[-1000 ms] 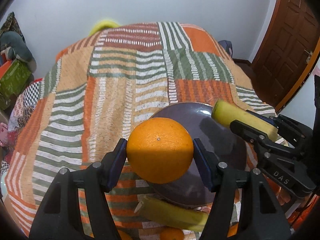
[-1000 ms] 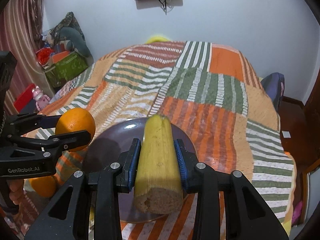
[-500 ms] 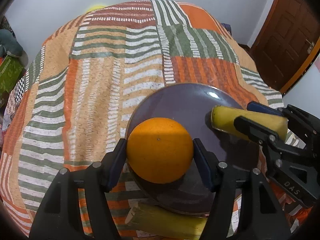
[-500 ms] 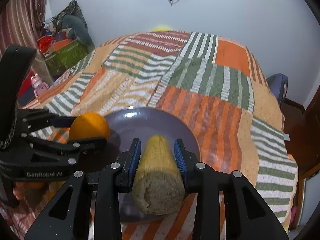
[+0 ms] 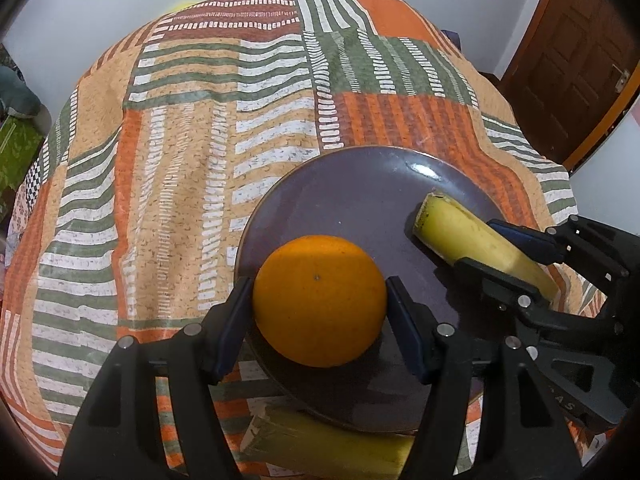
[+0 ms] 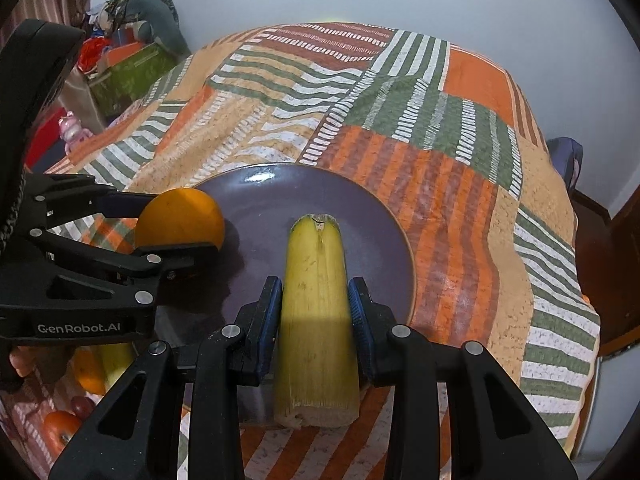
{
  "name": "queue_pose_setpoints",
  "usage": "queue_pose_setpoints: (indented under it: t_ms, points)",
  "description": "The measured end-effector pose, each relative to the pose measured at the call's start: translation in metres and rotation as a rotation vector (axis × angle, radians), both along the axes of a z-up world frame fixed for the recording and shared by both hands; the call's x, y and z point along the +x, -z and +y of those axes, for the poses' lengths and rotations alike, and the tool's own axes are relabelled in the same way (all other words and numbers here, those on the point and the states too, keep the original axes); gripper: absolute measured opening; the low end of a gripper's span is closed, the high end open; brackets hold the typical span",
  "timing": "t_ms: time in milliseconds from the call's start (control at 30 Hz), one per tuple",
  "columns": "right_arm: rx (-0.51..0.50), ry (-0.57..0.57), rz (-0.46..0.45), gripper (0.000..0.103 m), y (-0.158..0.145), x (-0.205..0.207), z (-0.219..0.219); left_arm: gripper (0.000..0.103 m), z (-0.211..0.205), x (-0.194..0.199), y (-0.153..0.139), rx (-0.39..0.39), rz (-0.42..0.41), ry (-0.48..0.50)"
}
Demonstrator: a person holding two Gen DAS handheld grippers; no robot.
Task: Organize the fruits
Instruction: 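Lower the yellow corn cob onto the plate and open the right tool, then move the right tool to the green-husked corn cob and grasp it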
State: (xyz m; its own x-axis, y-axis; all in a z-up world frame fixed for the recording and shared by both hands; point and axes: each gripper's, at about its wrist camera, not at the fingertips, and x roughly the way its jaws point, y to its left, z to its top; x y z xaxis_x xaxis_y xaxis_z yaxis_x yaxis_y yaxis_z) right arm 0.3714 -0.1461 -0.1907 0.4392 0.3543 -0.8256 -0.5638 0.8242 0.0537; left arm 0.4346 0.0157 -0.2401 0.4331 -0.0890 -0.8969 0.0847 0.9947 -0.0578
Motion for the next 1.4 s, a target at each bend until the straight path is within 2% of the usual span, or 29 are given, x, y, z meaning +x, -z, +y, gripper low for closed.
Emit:
queue_pose_setpoints:
  t_ms: [133, 167, 200, 267, 367, 433, 767, 1067, 1400]
  points:
    - [0.003, -0.003, 0.016, 0.032, -0.001, -0.001, 0.0, 0.067, 0.002, -0.003, -0.005, -0.041, -0.014, 0.001]
    - [0.001, -0.002, 0.007, 0.032, -0.003, -0.003, 0.0, 0.07, 0.003, -0.005, -0.009, -0.046, -0.027, 0.002]
    - [0.0, -0.002, -0.005, 0.032, -0.006, -0.005, 0.0, 0.075, 0.002, -0.008, -0.014, -0.042, -0.047, 0.003]
    - [0.003, 0.0, -0.026, 0.032, -0.012, -0.01, -0.001, 0.078, 0.002, -0.014, -0.024, -0.012, -0.086, 0.003]
    - [0.027, 0.009, -0.045, 0.035, -0.026, -0.016, -0.005, 0.078, 0.004, -0.027, -0.038, 0.048, -0.137, -0.019]
    - [0.049, 0.016, -0.058, 0.038, -0.034, -0.022, -0.007, 0.078, 0.009, -0.035, -0.045, 0.042, -0.148, -0.024]
    - [0.117, 0.027, -0.1, 0.038, -0.072, -0.06, -0.011, 0.078, 0.04, -0.093, -0.084, 0.056, -0.214, -0.075]
    - [0.138, 0.03, -0.119, 0.044, -0.086, -0.093, -0.006, 0.079, 0.064, -0.145, -0.094, 0.07, -0.215, -0.091]
    - [0.126, 0.004, -0.062, 0.044, -0.064, -0.117, 0.013, 0.08, 0.082, -0.175, -0.069, 0.051, -0.14, -0.085]
